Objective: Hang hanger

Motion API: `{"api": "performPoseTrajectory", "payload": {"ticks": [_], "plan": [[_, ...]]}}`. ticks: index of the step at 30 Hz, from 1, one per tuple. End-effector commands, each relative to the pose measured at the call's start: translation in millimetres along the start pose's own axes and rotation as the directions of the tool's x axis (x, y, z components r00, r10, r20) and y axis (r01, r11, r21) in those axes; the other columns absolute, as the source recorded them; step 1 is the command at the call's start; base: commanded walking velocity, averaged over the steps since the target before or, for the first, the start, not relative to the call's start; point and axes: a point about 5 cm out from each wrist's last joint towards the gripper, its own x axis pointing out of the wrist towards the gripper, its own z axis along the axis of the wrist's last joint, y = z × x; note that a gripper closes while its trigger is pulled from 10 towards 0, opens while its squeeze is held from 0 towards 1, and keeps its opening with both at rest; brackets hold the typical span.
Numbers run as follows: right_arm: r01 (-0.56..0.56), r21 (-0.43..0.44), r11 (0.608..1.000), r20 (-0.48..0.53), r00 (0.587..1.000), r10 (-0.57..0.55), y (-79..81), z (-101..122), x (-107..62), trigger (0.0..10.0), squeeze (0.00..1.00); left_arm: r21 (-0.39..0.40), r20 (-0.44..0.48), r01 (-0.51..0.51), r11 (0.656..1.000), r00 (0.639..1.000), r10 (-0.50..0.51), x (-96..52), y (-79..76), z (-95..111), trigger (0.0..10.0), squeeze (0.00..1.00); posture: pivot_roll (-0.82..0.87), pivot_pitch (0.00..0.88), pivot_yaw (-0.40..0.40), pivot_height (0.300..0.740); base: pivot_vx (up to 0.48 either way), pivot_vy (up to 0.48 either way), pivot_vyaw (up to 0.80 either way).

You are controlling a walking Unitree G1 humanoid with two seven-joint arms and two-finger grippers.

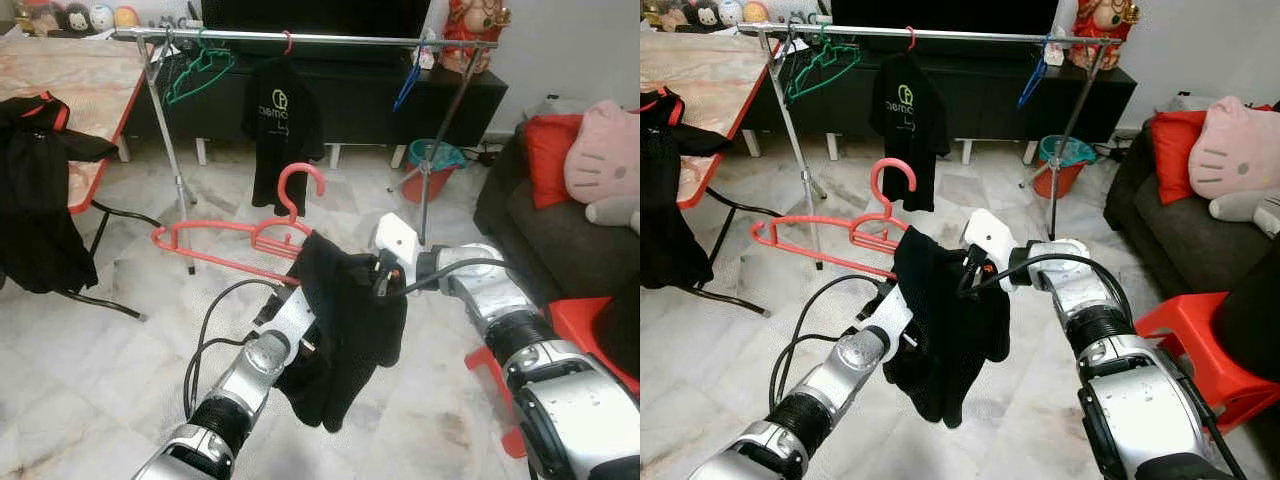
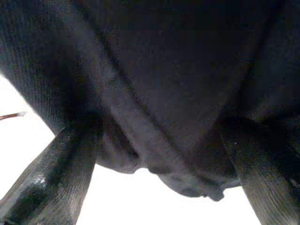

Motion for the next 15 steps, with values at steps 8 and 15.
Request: {"api": "performPoseTrajectory", "payload": {"ticks": [8,15], "plan": [[0.026,-0.017,1.0,0.054,0.998,-0.025,-5.4,9.7,-3.7,0.0,0.0,0.18,-0.081,-0.107,0.978,0.989,0.123,1.8,17.5,-8.9,10.0,0.0,-0.04,0.0,-0.137,0.732,0.0,0.0,0.0],[0.026,-0.013,1.0,0.053,0.998,-0.025,-4.7,8.4,-3.4,0.0,0.0,0.075,-0.081,-0.087,0.993,0.992,0.093,2.1,14.2,-8.9,10.0,0.0,-0.04,0.0,-0.137,0.732,0.0,0.0,0.0]]}}
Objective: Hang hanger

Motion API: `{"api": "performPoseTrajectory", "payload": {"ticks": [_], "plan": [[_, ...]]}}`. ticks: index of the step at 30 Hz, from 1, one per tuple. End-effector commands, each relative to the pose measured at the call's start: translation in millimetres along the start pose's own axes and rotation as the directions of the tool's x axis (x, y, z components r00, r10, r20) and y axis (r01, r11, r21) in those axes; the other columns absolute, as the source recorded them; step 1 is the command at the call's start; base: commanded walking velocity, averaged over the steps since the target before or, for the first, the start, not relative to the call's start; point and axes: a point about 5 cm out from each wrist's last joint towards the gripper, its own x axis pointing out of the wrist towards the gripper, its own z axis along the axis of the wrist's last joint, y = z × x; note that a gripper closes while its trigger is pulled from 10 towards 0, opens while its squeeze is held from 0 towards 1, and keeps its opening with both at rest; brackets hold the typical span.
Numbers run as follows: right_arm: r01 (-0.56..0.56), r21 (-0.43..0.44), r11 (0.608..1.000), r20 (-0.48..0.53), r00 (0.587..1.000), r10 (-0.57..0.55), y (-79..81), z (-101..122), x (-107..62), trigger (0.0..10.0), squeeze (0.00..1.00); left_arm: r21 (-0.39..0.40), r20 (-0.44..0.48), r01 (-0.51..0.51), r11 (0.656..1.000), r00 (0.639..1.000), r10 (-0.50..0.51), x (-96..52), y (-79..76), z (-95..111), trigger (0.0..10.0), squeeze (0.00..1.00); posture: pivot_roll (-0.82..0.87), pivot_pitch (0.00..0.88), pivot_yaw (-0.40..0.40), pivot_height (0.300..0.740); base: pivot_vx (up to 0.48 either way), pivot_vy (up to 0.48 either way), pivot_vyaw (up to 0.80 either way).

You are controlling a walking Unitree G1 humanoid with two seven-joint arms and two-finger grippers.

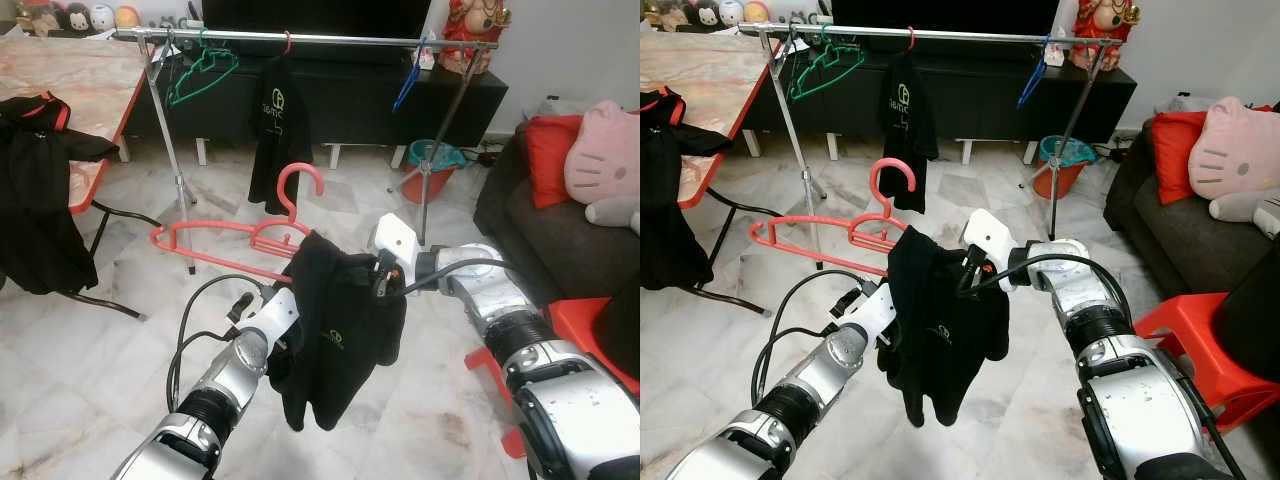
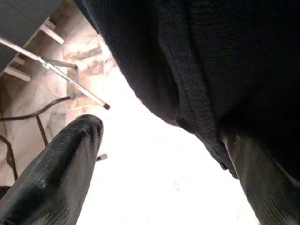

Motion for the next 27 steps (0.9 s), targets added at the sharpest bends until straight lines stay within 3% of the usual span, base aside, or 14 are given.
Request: {"api": "performPoseTrajectory", "payload": {"ticks": [1,4,6,7,8,10,13,15,18,19,22,27], "plan": [[0.029,-0.013,0.999,0.05,0.998,-0.028,-5.1,7.9,-4.2,0.0,0.0,-0.094,0.047,0.077,0.993,0.996,-0.073,-0.3,-8.7,11.3,10.0,0.0,-0.04,0.0,-0.137,0.732,0.0,0.0,0.0],[0.033,-0.011,0.999,0.05,0.998,-0.033,-5.4,7.5,-4.6,0.0,0.0,-0.153,0.095,0.161,0.975,0.984,-0.147,-2.7,-16.0,17.3,10.0,0.0,-0.04,0.0,-0.137,0.732,0.0,0.0,0.0],[0.039,-0.007,0.999,0.05,0.998,-0.039,-5.1,6.7,-3.9,0.0,0.0,-0.236,0.203,0.307,0.922,0.944,-0.262,-10.0,-27.2,29.6,10.0,0.0,-0.04,0.0,-0.132,0.732,0.0,0.0,0.0],[0.039,-0.007,0.999,0.05,0.998,-0.039,-5.1,6.7,-3.9,0.0,0.0,-0.236,0.203,0.307,0.922,0.944,-0.262,-10.0,-27.2,29.6,10.0,0.0,-0.04,0.0,-0.132,0.732,0.0,0.0,0.0],[0.037,-0.004,0.999,0.051,0.998,-0.037,-4.1,6.0,-2.7,0.0,0.0,-0.284,0.245,0.342,0.896,0.929,-0.277,-12.7,-28.9,35.2,10.0,0.0,-0.04,0.0,-0.132,0.732,0.0,0.0,0.0],[0.034,-0.001,0.999,0.053,0.998,-0.033,-3.0,5.6,-1.4,0.0,0.0,-0.323,0.268,0.352,0.879,0.924,-0.272,-13.9,-28.6,39.1,10.0,0.0,-0.04,0.0,-0.132,0.732,0.0,0.0,0.0],[0.025,0.011,1.0,0.059,0.998,-0.026,0.8,2.8,2.5,0.0,0.0,-0.444,0.25,0.285,0.85,0.95,-0.188,-9.3,-22.7,45.0,10.0,0.0,-0.03,0.0,-0.133,0.732,0.0,0.0,0.0],[0.025,0.013,1.0,0.06,0.998,-0.025,1.3,2.4,2.9,0.0,0.0,-0.459,0.243,0.275,0.845,0.954,-0.178,-8.4,-22.0,45.4,10.0,0.0,-0.03,0.0,-0.133,0.732,0.0,0.0,0.0],[0.024,0.019,1.0,0.069,0.997,-0.025,1.8,2.8,3.6,0.0,0.0,-0.427,0.212,0.274,0.862,0.957,-0.199,-7.0,-28.1,47.1,10.0,0.0,-0.04,0.0,-0.131,0.732,0.0,0.0,0.0],[0.029,0.023,0.999,0.077,0.997,-0.031,1.6,3.7,4.1,0.0,0.0,-0.364,0.154,0.268,0.892,0.962,-0.226,-6.2,-37.2,43.8,10.0,0.0,-0.04,0.0,-0.131,0.732,0.0,0.0,0.0],[0.033,0.027,0.999,0.083,0.996,-0.035,1.3,4.7,4.8,0.0,0.0,-0.285,0.114,0.281,0.916,0.959,-0.259,-6.9,-50.0,42.0,10.0,0.0,-0.04,0.0,-0.13,0.732,0.0,0.0,0.0],[0.037,0.028,0.999,0.089,0.995,-0.039,1.3,5.4,5.1,0.0,0.0,-0.211,0.086,0.304,0.929,0.952,-0.293,-8.1,-63.5,42.7,10.0,0.0,-0.05,0.0,-0.125,0.732,0.0,0.0,0.0]]}}
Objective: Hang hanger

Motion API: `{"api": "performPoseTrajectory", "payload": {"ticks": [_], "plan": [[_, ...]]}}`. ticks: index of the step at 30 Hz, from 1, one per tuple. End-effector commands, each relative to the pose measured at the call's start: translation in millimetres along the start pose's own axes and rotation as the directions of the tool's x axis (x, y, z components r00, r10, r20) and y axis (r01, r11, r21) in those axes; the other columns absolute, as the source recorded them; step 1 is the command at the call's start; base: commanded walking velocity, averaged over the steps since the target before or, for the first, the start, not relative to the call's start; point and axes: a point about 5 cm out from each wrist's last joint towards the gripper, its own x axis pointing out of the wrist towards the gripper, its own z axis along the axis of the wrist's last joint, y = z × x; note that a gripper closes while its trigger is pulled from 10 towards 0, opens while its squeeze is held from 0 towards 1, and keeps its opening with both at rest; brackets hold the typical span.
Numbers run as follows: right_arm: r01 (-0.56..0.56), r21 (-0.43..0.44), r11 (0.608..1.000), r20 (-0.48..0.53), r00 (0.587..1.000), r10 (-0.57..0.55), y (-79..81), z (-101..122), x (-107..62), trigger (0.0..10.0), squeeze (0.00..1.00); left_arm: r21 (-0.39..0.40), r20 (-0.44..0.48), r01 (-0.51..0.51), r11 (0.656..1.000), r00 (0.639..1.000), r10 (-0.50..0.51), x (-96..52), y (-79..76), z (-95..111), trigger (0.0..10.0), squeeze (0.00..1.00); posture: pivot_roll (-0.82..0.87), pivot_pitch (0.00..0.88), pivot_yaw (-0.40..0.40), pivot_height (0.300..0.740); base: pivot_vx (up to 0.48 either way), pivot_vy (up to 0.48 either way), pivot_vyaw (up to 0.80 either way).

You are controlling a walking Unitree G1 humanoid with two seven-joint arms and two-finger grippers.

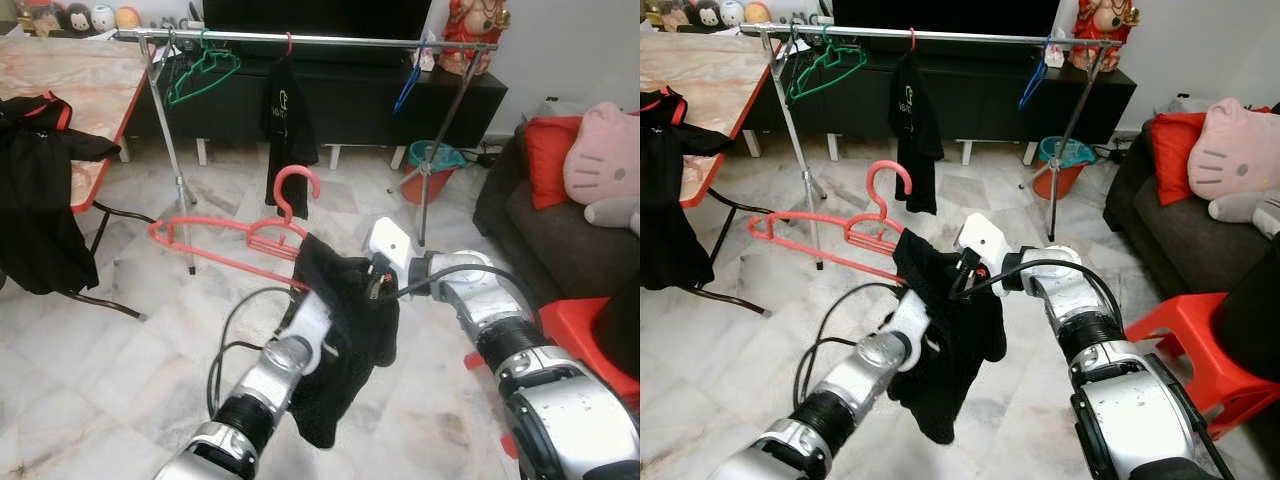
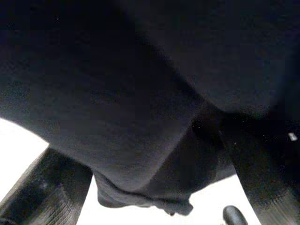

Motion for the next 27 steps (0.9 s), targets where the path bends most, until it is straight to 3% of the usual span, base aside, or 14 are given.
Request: {"api": "performPoseTrajectory", "payload": {"ticks": [1,7,8,9,11,12,13,18,27], "plan": [[0.034,-0.006,0.999,0.059,0.998,-0.034,-5.5,9.0,-4.5,0.0,0.0,0.072,-0.023,-0.002,0.997,1.0,0.004,2.4,-7.5,0.7,10.0,0.0,-0.05,0.0,-0.125,0.732,0.0,0.0,0.0],[0.035,-0.006,0.999,0.056,0.998,-0.035,-5.3,7.8,-5.2,0.0,0.0,0.129,-0.026,-0.101,0.986,0.994,0.106,1.9,6.5,-3.7,10.0,0.0,-0.04,0.0,-0.127,0.732,0.0,0.0,0.0],[0.035,-0.005,0.999,0.056,0.998,-0.034,-5.1,7.7,-5.2,0.0,0.0,0.146,-0.025,-0.129,0.981,0.991,0.134,1.5,12.2,-4.8,9.6,0.0,-0.04,0.0,-0.125,0.732,0.0,0.0,0.0],[0.034,-0.004,0.999,0.057,0.998,-0.033,-4.9,7.5,-5.0,0.0,0.0,0.152,-0.023,-0.172,0.973,0.984,0.177,0.4,22.2,-6.7,4.9,0.0,-0.04,0.0,-0.125,0.732,0.0,0.0,0.0],[0.033,-0.004,0.999,0.057,0.998,-0.033,-4.7,7.4,-4.9,0.0,0.0,0.156,-0.021,-0.186,0.97,0.981,0.192,0.0,25.5,-6.9,4.9,0.0,-0.04,0.0,-0.125,0.732,0.0,0.0,0.0],[0.033,-0.004,0.999,0.057,0.998,-0.032,-4.7,7.4,-4.9,0.0,0.0,0.158,-0.018,-0.193,0.968,0.98,0.198,-0.2,27.1,-6.8,4.1,0.0,-0.04,0.0,-0.128,0.732,0.0,0.0,0.0],[0.032,-0.003,0.999,0.058,0.998,-0.031,-4.4,7.2,-4.7,0.0,0.0,0.158,-0.017,-0.203,0.966,0.978,0.208,-0.7,29.9,-7.2,0.0,0.0,-0.04,0.0,-0.128,0.732,0.0,0.0,0.0],[0.031,-0.001,1.0,0.054,0.998,-0.03,-4.1,5.7,-5.4,0.0,0.0,0.136,-0.014,-0.238,0.962,0.97,0.242,-2.5,40.0,-9.8,0.0,0.0,-0.04,0.0,-0.13,0.732,0.0,0.0,0.0],[0.032,0.001,0.999,0.05,0.998,-0.032,-4.3,4.9,-6.1,0.0,0.0,0.1,-0.012,-0.179,0.979,0.983,0.181,-1.9,32.0,-14.8,0.0,0.0,-0.04,0.0,-0.131,0.732,0.0,0.0,0.0]]}}
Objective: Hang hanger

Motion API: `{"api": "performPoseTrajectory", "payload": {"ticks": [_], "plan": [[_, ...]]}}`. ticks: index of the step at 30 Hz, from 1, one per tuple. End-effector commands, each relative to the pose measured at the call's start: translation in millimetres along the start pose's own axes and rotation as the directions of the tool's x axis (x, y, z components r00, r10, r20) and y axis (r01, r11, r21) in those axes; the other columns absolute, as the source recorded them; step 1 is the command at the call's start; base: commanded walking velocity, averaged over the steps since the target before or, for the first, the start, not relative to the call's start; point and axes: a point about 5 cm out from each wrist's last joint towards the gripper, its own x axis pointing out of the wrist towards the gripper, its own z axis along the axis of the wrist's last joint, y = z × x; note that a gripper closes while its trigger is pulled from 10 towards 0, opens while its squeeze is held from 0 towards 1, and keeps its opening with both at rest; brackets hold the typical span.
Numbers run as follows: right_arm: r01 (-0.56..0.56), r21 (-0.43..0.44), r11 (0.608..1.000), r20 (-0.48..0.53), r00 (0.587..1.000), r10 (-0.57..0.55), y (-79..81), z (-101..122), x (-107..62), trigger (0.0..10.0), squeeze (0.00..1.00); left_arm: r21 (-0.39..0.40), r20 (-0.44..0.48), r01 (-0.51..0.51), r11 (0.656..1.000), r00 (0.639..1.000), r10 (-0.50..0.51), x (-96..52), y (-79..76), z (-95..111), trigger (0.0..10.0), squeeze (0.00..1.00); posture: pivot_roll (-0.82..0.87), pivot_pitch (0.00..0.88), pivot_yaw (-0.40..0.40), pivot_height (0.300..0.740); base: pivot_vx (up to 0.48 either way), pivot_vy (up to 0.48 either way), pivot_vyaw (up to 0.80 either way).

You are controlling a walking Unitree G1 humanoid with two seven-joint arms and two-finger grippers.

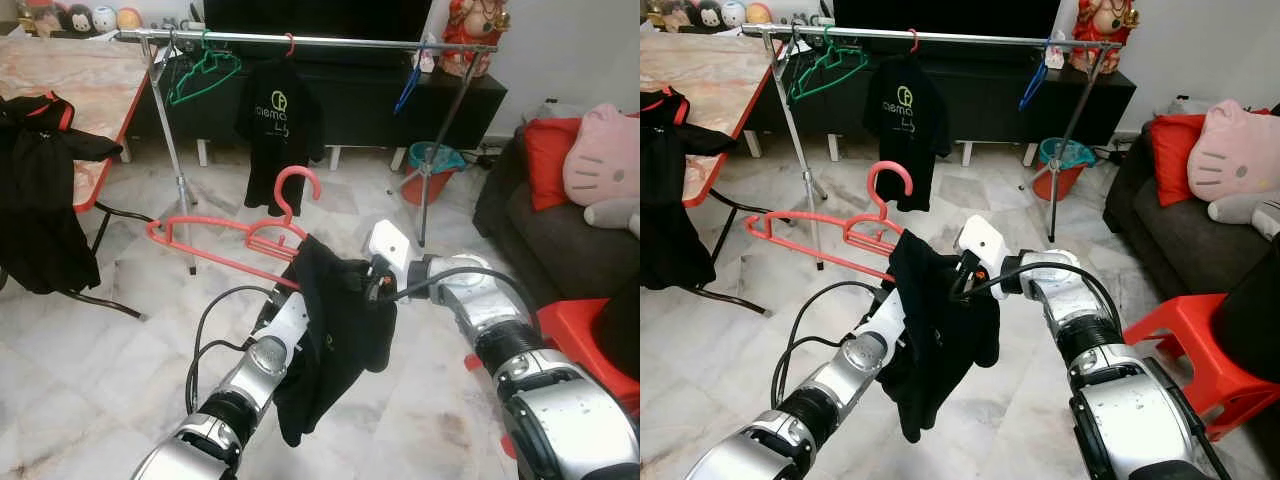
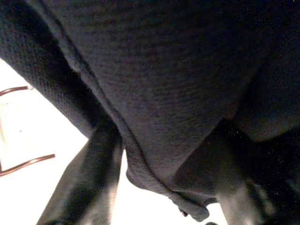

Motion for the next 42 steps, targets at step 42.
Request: {"api": "performPoseTrajectory", "payload": {"ticks": [42], "plan": [[0.071,-0.109,0.992,-0.209,0.974,-0.092,-9.8,-29.8,-38.8,0.0,0.0,-0.074,-0.021,0.158,0.985,0.987,-0.16,-6.0,19.1,-13.8,0.0,0.0,-0.04,0.0,-0.124,0.732,0.0,0.0,0.0]]}}
